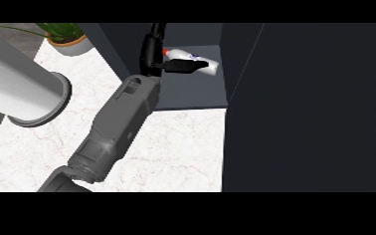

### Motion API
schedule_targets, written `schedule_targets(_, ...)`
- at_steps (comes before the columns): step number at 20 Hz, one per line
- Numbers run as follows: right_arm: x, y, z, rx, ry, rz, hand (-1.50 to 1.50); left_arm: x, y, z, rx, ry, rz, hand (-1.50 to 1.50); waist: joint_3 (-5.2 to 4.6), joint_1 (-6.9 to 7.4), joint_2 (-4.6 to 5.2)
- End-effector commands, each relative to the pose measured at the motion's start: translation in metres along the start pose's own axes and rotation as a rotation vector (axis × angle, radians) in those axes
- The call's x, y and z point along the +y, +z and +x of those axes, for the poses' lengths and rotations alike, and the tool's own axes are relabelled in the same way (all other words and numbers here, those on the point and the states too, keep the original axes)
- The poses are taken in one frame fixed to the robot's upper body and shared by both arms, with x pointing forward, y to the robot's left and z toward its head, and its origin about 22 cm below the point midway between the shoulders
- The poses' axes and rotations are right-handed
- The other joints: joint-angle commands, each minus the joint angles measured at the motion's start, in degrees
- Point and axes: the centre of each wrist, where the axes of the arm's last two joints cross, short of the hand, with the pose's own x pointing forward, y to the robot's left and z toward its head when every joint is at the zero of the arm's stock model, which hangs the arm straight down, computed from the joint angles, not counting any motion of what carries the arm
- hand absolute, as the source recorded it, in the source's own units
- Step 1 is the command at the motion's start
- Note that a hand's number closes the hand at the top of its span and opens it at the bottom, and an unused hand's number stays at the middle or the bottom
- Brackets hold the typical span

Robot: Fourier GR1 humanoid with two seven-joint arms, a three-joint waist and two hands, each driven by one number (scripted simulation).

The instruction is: Pick up the bottled water, place it into the cabinet and close the cabinet

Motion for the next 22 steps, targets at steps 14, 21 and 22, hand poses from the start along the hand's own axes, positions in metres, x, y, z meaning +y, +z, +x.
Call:
schedule_targets(14,0.01,0.005,0.008,0.02,0.012,-0.034,-1.5,0.038,0.05,0.009,0.004,0.224,-0.076,-1.5,-0.24,4.94,-1.7)
schedule_targets(21,0.017,0.018,0.003,0.032,0.006,-0.022,-1.5,0.03,0.099,0.048,-0.004,0.313,-0.051,-1.5,-0.21,4.18,-1.56)
schedule_targets(22,0.003,0.017,0.006,0.022,0.006,-0.039,-1.5,0.049,0.118,0.039,-0.01,0.29,-0.069,-1.5,-0.21,4.05,-1.33)
